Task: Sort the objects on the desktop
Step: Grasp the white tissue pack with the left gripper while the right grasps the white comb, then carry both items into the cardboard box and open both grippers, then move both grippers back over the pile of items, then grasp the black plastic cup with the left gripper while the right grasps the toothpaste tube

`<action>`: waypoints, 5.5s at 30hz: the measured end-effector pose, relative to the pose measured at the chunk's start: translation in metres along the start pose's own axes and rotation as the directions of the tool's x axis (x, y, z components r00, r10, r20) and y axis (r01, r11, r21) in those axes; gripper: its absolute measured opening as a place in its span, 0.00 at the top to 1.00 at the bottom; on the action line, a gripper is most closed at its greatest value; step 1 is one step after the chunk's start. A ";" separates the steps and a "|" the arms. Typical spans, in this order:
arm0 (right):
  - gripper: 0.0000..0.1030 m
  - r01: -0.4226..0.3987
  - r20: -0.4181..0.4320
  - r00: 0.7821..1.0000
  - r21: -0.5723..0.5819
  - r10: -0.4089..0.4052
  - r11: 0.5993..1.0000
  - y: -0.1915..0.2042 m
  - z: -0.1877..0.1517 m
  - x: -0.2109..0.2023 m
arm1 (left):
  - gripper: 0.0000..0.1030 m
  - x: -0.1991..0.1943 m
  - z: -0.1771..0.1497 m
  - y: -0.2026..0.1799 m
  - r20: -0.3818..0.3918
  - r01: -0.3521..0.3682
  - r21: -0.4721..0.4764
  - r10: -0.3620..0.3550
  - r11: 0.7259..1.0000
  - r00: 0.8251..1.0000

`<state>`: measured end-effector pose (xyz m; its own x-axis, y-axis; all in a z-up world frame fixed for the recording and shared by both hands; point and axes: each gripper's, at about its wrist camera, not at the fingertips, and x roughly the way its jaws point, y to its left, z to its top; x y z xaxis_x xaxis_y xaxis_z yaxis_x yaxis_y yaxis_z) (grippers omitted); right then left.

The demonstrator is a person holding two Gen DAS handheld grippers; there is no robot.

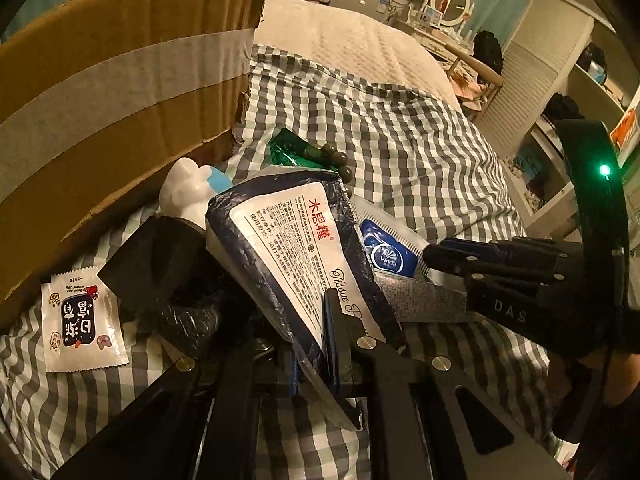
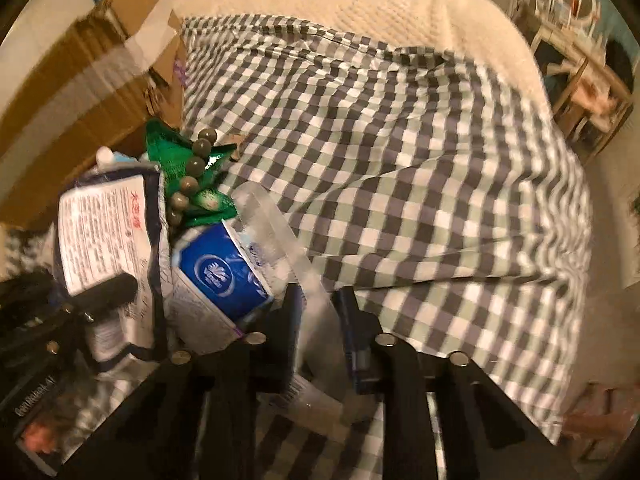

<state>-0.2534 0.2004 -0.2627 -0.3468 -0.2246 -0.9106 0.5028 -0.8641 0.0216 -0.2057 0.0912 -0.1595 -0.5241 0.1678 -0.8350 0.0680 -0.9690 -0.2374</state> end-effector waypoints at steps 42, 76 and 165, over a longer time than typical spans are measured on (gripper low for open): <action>0.76 0.175 0.163 0.972 -0.022 -0.170 0.984 0.043 -0.013 -0.088 | 0.89 -0.035 0.002 -0.001 0.053 0.050 0.015 -0.051 0.999 0.997; 0.69 0.047 0.056 0.996 0.259 -0.064 0.965 0.141 -0.002 -0.035 | 0.10 -0.139 0.093 0.179 0.282 -0.023 -0.267 0.101 0.963 0.954; 0.18 -0.047 0.106 0.993 -0.073 0.055 0.996 0.042 -0.056 -0.079 | 0.00 0.002 -0.005 0.044 0.094 -0.165 0.346 0.141 0.924 0.986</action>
<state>-0.1610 0.2073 -0.2125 -0.4006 -0.3179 -0.8593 0.5748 -0.8176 0.0346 -0.1996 0.0495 -0.1737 -0.5870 0.0117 -0.8095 -0.1442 -0.9854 0.0903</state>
